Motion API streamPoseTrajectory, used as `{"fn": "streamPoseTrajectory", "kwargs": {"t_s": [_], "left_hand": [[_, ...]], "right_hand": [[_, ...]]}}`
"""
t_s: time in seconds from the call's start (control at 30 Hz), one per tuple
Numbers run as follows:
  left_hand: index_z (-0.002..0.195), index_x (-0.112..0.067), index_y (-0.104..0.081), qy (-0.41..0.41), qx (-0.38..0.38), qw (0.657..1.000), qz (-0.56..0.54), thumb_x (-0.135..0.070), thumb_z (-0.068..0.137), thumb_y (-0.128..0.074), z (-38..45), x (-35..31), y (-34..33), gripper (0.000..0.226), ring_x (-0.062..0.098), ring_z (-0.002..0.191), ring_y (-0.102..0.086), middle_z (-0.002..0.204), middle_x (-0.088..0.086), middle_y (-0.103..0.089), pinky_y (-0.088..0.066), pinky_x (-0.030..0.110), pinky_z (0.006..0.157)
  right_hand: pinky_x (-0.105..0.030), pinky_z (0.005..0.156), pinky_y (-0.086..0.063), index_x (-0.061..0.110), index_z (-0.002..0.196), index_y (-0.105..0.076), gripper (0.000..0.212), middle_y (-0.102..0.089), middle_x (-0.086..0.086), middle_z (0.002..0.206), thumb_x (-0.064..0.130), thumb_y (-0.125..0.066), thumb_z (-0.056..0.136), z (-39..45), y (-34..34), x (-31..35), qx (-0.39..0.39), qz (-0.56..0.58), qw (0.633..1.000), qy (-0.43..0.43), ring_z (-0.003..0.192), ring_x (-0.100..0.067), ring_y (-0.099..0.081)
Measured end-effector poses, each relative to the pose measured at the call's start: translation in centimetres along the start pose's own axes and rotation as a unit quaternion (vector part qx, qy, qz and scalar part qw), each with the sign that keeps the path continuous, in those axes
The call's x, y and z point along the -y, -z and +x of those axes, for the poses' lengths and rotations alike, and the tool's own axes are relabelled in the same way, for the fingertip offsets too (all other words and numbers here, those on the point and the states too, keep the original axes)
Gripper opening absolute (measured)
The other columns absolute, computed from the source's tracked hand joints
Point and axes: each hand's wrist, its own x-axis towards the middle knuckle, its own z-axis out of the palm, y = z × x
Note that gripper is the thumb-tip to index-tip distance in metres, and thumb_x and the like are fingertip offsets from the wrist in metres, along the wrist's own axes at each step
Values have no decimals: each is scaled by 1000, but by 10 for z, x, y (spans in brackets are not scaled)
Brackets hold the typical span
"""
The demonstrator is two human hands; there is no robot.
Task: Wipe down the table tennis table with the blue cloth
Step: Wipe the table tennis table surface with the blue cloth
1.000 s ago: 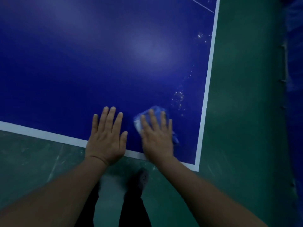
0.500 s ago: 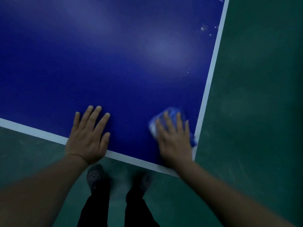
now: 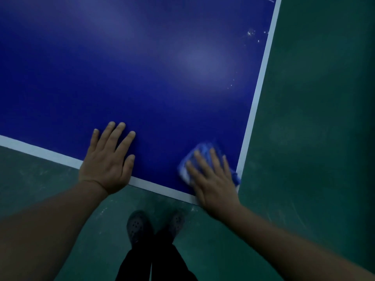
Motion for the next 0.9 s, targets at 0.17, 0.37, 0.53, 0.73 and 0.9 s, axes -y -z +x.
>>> {"fn": "streamPoseTrajectory", "kwargs": {"t_s": [0.17, 0.37, 0.53, 0.73, 0.9], "left_hand": [[153, -11, -38, -4, -4, 1000, -14, -45, 98, -26, 0, -2, 1, 66, 33, 153, -15, 162, 17, -28, -7, 56, 124], [154, -14, -36, 0, 7, 1000, -12, -47, 97, -24, 0, -1, 2, 67, 31, 154, -12, 164, 13, -25, -4, 55, 124], [153, -8, -36, 15, -13, 1000, 19, -42, 98, -25, -27, 13, 4, 66, 32, 154, -14, 163, 15, -28, 1, 54, 124], [158, -15, -24, 40, -1, 999, 0, -48, 101, -17, -45, 33, -1, 66, 29, 155, -6, 167, 9, -18, 4, 50, 124], [159, -17, -22, 23, -3, 1000, -1, -49, 101, -17, -46, 40, -2, 66, 28, 155, -4, 167, 7, -16, 4, 50, 124]], "right_hand": [[-63, 119, -17, 33, 155, -28, 53, -21, -1, 165, 45, -25, 103, 34, 10, -61, -10, -14, 998, -61, 152, -39, -12], [-52, 124, 4, 36, 159, -16, 53, 0, 8, 168, 45, -17, 107, 53, 14, -30, -54, 53, 952, -297, 154, -27, 8], [-48, 124, 5, 37, 157, -20, 54, 1, 11, 167, 49, -18, 104, -28, -5, 25, 16, 31, 984, -174, 153, -20, 15], [-49, 124, 7, 39, 158, -17, 55, 2, 10, 168, 50, -13, 105, 72, 21, 11, -1, 19, 988, -154, 154, -26, 9], [-56, 122, 1, 39, 158, -21, 51, -6, 7, 168, 45, -20, 107, 156, 30, 52, 17, -14, 997, 69, 154, -31, 5]]}}
